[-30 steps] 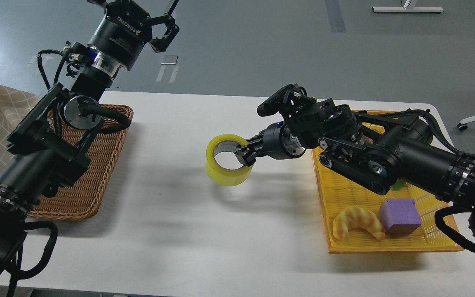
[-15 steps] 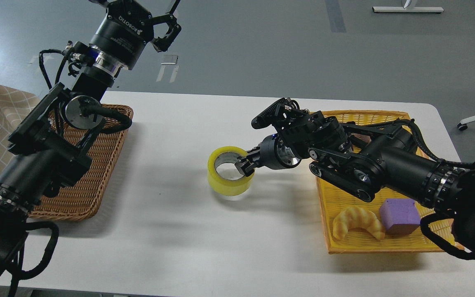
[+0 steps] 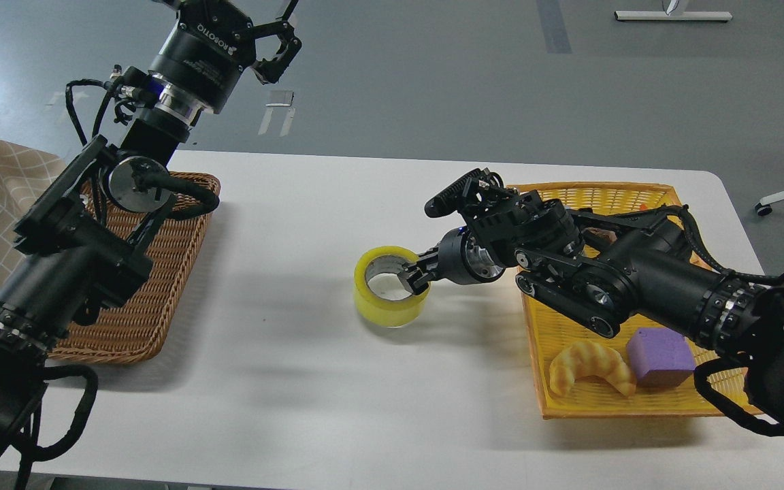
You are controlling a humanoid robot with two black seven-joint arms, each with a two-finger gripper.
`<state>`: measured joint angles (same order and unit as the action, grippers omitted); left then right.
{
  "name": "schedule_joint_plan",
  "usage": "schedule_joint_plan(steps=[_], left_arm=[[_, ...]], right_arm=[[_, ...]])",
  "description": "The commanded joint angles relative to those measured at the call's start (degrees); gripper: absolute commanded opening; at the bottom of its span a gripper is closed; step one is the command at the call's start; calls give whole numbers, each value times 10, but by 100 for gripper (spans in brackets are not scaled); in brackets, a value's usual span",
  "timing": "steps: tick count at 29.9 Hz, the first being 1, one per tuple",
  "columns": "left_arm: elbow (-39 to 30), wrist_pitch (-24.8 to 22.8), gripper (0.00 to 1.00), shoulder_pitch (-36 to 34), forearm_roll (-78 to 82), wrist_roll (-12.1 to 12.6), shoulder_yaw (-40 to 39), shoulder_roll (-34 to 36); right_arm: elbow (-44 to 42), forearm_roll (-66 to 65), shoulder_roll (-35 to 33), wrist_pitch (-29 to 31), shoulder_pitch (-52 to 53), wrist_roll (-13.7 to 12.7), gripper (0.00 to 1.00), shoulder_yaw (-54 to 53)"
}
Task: Place and transfer tape with both arms
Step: 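Carry the tape roll out of the tray and lower it onto the table, then release the tape roll and raise the right arm away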
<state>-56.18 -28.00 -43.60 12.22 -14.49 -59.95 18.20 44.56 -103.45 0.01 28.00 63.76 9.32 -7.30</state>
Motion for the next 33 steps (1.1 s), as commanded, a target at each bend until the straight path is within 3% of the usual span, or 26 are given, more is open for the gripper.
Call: schedule_joint_plan(steps=[1, 4, 6, 7, 16, 18, 20, 27, 33], left_arm=[[0, 0, 98, 0, 1, 0, 0, -2], [0, 0, 98, 0, 0, 0, 1, -2], [0, 0, 98, 0, 1, 0, 1, -3], [0, 0, 98, 0, 0, 0, 0, -3], [0, 0, 98, 0, 1, 0, 1, -4], [0, 0, 98, 0, 0, 0, 1, -3], [0, 0, 98, 0, 0, 0, 1, -2], [1, 0, 98, 1, 1, 0, 2, -4], [2, 0, 98, 4, 2, 1, 7, -4]], right_arm=[[0, 0, 0, 0, -3, 0, 0, 0], [0, 0, 0, 0, -7, 0, 6, 1], [0, 0, 0, 0, -7, -2, 31, 1], [-1, 0, 0, 0, -7, -3, 35, 0], [-1, 2, 0, 0, -8, -4, 57, 0], [-1, 3, 0, 0, -8, -4, 69, 0], [0, 8, 0, 0, -3, -4, 94, -3], [11, 20, -3, 0, 27, -4, 98, -16], [34, 88, -64, 0, 63, -4, 99, -20]])
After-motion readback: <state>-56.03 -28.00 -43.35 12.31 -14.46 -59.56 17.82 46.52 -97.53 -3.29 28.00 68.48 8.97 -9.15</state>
